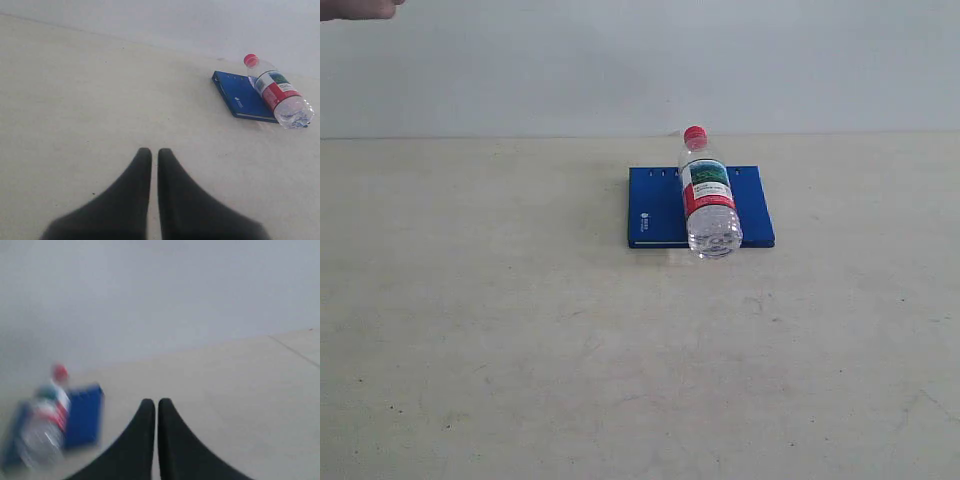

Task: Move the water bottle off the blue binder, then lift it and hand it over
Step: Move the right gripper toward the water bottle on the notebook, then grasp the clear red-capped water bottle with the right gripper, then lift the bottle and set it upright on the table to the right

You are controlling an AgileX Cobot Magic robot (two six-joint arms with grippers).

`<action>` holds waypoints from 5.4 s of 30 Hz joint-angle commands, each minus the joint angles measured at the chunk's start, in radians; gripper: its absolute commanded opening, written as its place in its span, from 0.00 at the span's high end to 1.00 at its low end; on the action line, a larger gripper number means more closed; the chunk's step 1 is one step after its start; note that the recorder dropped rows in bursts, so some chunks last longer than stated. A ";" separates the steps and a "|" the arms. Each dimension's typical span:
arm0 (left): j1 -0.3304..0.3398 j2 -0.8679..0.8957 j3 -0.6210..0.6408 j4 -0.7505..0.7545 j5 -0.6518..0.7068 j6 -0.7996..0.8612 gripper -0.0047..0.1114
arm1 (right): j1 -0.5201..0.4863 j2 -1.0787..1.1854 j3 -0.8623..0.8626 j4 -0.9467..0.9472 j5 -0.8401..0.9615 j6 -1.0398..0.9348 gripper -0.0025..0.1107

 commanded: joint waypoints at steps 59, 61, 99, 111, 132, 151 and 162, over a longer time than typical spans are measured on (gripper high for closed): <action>-0.004 -0.001 -0.001 0.006 -0.009 0.002 0.92 | 0.260 2.364 -2.048 0.612 0.577 -0.505 0.50; -0.004 -0.001 -0.001 0.006 -0.009 0.002 0.92 | 0.258 2.413 -2.077 0.580 0.551 -0.431 0.50; -0.004 -0.001 -0.001 0.006 -0.009 0.002 0.92 | 0.258 2.455 -2.089 0.672 0.663 -0.837 0.98; -0.004 -0.001 -0.001 0.006 -0.009 0.002 0.92 | 0.167 2.190 -2.089 0.015 0.527 -0.604 0.98; -0.004 -0.001 -0.001 0.006 -0.009 0.002 0.92 | -0.015 2.190 -2.089 0.038 0.779 -0.597 0.95; -0.004 -0.001 -0.001 0.006 -0.009 0.002 0.92 | -0.015 2.032 -2.089 0.042 0.794 -0.619 0.52; -0.004 -0.001 -0.001 0.006 -0.009 0.002 0.92 | 0.040 1.854 -2.086 0.327 1.137 -0.549 0.52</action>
